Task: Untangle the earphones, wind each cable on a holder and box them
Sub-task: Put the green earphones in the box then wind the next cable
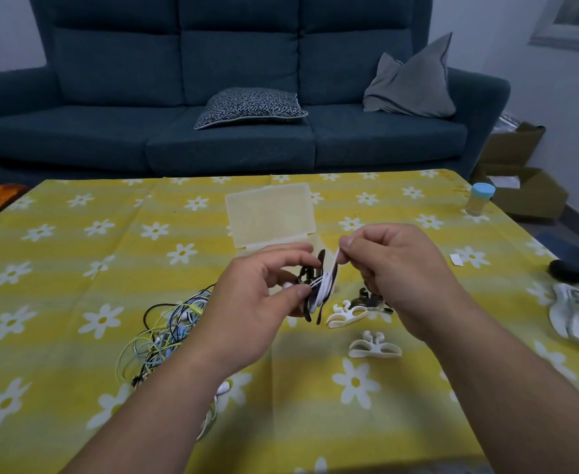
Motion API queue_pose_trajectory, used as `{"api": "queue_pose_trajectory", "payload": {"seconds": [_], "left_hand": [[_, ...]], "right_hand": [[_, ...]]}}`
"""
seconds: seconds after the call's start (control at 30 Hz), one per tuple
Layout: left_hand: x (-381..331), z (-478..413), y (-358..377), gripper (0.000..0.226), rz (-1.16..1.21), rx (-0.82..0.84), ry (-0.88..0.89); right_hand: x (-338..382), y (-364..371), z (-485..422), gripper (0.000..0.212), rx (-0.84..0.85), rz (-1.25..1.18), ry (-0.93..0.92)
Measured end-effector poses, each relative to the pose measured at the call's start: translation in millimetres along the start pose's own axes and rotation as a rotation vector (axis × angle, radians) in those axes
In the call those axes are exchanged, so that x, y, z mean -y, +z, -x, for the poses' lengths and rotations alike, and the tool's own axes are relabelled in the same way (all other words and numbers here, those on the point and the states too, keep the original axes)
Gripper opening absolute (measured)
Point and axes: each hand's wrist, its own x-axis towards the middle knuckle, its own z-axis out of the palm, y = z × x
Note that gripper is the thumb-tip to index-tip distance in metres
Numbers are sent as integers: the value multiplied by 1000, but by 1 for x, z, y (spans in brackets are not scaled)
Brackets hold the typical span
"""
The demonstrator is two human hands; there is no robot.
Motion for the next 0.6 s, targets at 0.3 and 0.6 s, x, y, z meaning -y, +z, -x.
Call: {"api": "queue_pose_trajectory", "payload": {"seconds": [0.3, 0.6], "left_hand": [[-8, 4, 3, 34, 190, 29, -57], [-7, -2, 0, 29, 216, -259, -43]], "right_hand": [[-11, 6, -6, 35, 2, -79, 175], [-17, 36, 7, 39, 324, 3, 267]]}}
